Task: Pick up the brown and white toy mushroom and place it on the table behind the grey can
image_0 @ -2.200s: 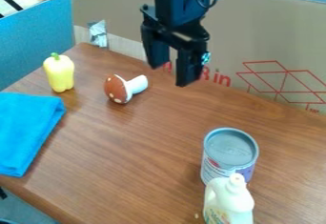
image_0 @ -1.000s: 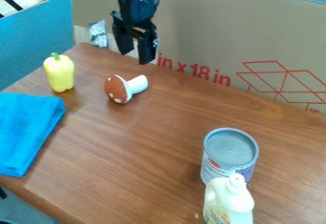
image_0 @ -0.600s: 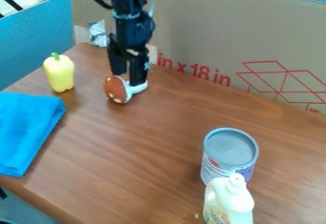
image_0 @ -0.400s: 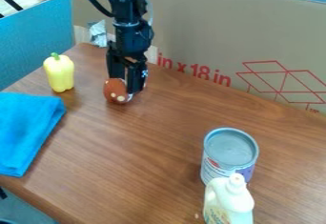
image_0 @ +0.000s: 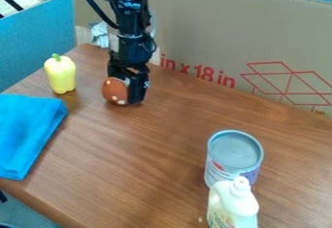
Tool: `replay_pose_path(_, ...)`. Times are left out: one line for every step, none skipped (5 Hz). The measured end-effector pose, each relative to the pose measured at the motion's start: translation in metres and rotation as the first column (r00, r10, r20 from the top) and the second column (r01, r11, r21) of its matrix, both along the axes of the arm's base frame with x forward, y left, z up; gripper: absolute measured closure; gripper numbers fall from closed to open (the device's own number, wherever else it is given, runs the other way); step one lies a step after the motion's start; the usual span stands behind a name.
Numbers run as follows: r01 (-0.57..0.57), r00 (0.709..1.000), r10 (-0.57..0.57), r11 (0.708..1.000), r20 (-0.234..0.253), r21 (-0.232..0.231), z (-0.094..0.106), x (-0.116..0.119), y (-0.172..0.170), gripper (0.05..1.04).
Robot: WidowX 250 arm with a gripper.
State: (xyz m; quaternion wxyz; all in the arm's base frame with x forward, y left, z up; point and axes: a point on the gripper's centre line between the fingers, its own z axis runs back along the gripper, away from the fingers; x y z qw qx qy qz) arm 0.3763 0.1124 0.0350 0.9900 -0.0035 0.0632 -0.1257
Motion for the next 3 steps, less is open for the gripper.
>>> replay_pose_path(-0.033,0.999,0.033,0.999,0.012,0.007,0.000,0.002,0.002,0.155)
replay_pose_path(-0.052,0.998,0.052,0.999,0.040,-0.008,-0.001,-0.001,-0.001,0.343)
replay_pose_path(-0.090,0.992,0.093,0.995,0.086,-0.033,0.015,-0.007,-0.010,0.464)
